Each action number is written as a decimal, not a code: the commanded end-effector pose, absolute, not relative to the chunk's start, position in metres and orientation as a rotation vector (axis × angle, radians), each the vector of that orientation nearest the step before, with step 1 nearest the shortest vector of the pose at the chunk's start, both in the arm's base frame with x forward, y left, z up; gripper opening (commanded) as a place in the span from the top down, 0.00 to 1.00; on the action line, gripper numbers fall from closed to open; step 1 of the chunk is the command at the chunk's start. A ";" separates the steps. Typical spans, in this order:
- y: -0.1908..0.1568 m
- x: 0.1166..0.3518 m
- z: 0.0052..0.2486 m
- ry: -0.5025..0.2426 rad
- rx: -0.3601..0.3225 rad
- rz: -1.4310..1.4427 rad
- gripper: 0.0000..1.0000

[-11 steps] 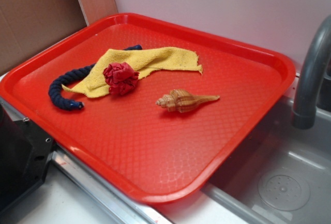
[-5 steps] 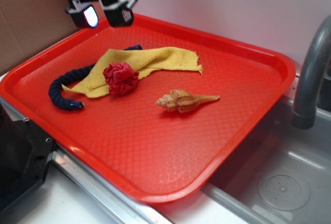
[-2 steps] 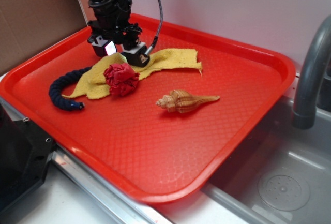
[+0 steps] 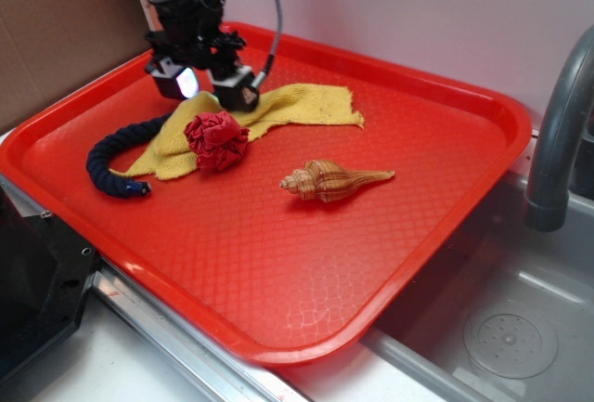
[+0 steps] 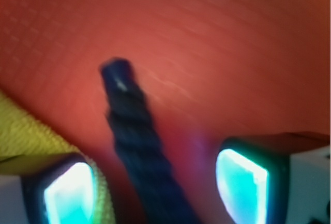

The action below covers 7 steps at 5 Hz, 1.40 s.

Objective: Grab the blue rope.

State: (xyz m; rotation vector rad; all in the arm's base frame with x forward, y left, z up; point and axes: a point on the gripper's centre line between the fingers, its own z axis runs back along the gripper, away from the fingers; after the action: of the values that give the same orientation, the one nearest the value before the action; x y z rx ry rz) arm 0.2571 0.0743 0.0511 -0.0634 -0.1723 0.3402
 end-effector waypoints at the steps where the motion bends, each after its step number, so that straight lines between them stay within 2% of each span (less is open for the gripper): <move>1: 0.094 0.265 0.064 -0.189 -0.036 0.421 0.00; 2: 0.086 0.270 0.050 -0.155 -0.043 0.392 0.00; 3: 0.084 0.269 0.022 -0.101 -0.017 0.384 0.00; 4: 0.084 0.269 0.004 -0.055 0.000 0.374 0.00; 5: 0.085 0.269 -0.005 -0.029 0.016 0.368 0.30; 6: 0.088 0.268 -0.005 -0.033 0.014 0.386 1.00; 7: 0.089 0.266 -0.002 -0.040 0.014 0.390 1.00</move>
State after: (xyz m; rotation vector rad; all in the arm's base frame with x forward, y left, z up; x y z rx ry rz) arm 0.2752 0.0844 0.0051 0.0077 -0.0690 0.3741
